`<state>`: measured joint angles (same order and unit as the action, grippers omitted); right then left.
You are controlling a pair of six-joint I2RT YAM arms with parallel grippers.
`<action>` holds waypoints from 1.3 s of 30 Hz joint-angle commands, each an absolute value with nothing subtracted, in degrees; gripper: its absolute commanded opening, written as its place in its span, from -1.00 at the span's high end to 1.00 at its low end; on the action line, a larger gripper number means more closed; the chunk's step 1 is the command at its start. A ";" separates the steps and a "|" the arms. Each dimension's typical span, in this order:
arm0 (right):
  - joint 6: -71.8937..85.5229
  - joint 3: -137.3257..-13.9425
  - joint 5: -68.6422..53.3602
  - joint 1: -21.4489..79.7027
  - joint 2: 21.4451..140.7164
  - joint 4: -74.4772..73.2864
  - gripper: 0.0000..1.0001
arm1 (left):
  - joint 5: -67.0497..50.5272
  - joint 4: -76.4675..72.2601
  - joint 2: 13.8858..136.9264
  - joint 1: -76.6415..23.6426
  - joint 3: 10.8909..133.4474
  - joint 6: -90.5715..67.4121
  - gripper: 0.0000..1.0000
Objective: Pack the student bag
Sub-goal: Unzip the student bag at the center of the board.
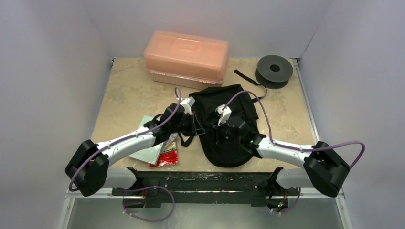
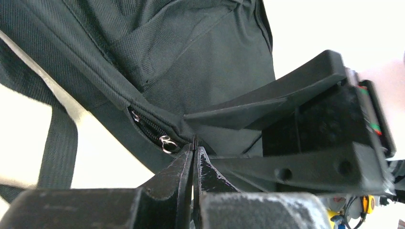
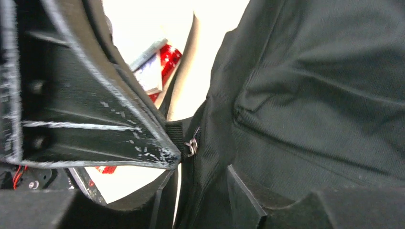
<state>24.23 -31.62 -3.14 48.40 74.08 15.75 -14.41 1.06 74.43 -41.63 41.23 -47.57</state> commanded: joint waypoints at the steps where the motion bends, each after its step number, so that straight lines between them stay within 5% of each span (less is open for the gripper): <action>1: 17.47 -28.89 -5.05 48.42 68.00 24.70 -0.03 | -17.11 -0.09 73.28 -42.60 44.55 -49.01 1.00; 7: 12.91 -27.05 -6.82 48.43 67.34 31.77 -0.19 | -18.39 -0.93 72.55 -42.59 44.04 -48.74 1.00; 13: 12.32 -27.24 -10.22 48.43 71.78 37.38 0.06 | -18.36 1.67 71.04 -42.54 44.36 -48.32 1.00; 19: 12.73 -26.79 -11.67 48.52 73.20 39.15 0.11 | -17.52 3.37 70.06 -42.59 45.12 -47.70 1.00; 29: 13.69 -23.22 -8.23 48.49 69.69 38.39 -0.30 | -17.04 4.40 69.96 -42.55 45.54 -46.95 1.00; 39: 11.95 -26.41 -8.11 48.49 75.27 41.19 -0.15 | -18.48 2.99 70.13 -42.57 45.10 -48.06 1.00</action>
<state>13.54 -23.66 -9.15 48.53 72.82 37.47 -15.62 5.61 71.85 -42.15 42.98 -47.40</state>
